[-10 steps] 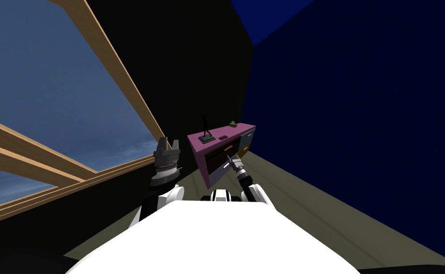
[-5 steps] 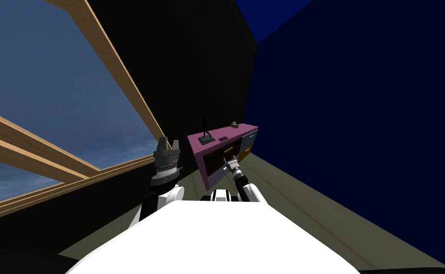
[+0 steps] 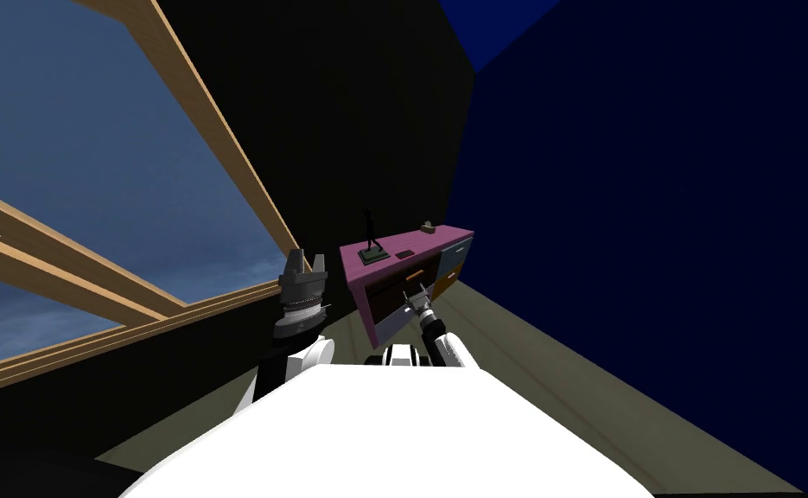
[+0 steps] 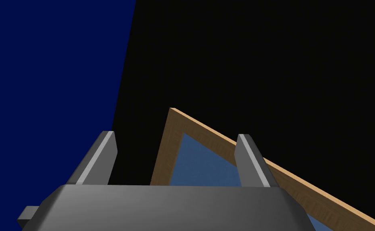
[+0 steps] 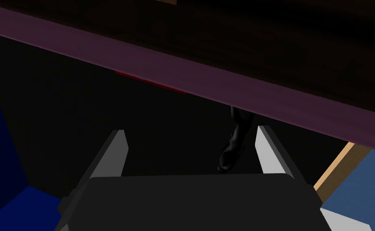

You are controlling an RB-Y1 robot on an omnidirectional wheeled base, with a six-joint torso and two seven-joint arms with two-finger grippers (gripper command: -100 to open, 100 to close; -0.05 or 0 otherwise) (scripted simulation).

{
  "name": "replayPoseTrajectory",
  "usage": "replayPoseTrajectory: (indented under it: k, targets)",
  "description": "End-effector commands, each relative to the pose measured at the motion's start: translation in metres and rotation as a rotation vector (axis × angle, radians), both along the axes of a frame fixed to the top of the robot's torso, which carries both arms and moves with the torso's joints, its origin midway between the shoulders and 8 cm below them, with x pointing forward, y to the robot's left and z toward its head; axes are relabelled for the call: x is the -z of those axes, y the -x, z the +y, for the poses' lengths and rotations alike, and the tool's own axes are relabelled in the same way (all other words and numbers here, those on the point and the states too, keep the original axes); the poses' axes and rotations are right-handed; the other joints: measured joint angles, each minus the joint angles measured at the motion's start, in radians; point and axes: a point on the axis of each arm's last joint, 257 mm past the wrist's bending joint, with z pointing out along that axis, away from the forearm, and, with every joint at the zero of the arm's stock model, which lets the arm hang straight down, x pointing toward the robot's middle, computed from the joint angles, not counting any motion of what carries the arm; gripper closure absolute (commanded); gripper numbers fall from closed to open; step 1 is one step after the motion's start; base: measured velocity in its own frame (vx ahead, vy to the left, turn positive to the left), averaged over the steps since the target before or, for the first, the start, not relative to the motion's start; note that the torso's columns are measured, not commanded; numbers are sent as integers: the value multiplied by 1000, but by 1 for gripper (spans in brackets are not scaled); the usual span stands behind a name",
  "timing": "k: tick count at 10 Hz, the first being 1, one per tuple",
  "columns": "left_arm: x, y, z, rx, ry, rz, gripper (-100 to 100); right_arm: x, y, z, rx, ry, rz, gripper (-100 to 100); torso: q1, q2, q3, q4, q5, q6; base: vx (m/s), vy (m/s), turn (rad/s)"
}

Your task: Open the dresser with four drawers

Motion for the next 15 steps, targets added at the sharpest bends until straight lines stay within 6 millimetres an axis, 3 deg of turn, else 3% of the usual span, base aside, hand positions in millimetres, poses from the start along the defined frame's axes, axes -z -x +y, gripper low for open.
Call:
replayPoseTrajectory:
  k: [1, 8, 15]
  targets:
    - [0, 0, 0, 0, 0, 0, 0, 12, 0, 10, -2, 128, -20, -100, 0, 0, 0, 0, 0, 0, 46, -59, 57]
    - [0, 0, 0, 0, 0, 0, 0, 49, 0, 37, -20, 507, -85, -100, 0, 1, 0, 0, 0, 0, 55, -65, 83]
    - [0, 0, 0, 0, 0, 0, 0, 67, 2, 55, -37, 811, -177, -100, -1, 0, 0, 0, 0, 0, 44, -62, 74]
